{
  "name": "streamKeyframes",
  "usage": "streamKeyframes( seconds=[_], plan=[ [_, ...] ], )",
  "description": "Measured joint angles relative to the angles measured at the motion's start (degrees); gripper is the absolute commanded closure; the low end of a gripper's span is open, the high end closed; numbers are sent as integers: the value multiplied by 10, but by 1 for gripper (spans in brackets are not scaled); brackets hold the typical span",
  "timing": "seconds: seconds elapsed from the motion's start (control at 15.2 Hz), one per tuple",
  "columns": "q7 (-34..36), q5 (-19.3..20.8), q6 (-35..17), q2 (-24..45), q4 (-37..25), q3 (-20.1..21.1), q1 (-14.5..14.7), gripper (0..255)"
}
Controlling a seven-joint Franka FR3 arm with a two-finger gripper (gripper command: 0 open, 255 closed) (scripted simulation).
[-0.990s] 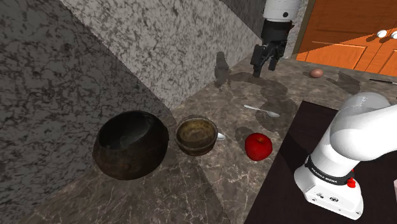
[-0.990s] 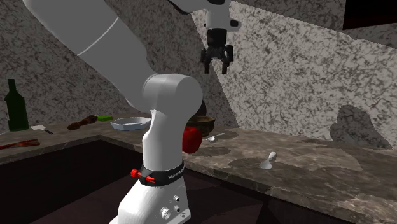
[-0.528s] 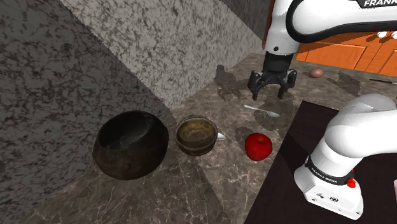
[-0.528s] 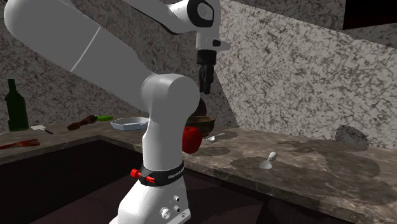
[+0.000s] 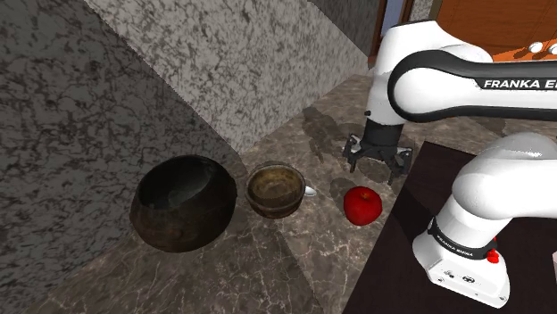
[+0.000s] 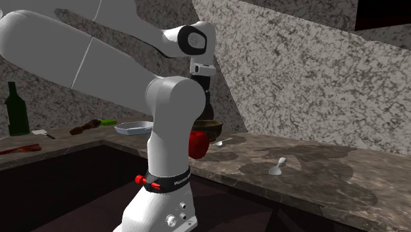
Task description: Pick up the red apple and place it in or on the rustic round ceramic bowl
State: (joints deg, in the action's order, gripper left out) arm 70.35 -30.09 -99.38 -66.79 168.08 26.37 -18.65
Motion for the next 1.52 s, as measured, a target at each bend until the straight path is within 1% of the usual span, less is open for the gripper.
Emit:
streamKeyframes(
  seconds=[0.2,0.53,0.92,0.99,1.52],
  plan=[
    [30,-28,-23,6,18,25,3,0],
    [35,-61,-64,17,50,54,19,0],
    [35,-66,-71,19,55,59,22,0],
    [35,-66,-71,19,55,59,22,255],
    [35,-66,-71,18,55,59,22,255]
  ],
)
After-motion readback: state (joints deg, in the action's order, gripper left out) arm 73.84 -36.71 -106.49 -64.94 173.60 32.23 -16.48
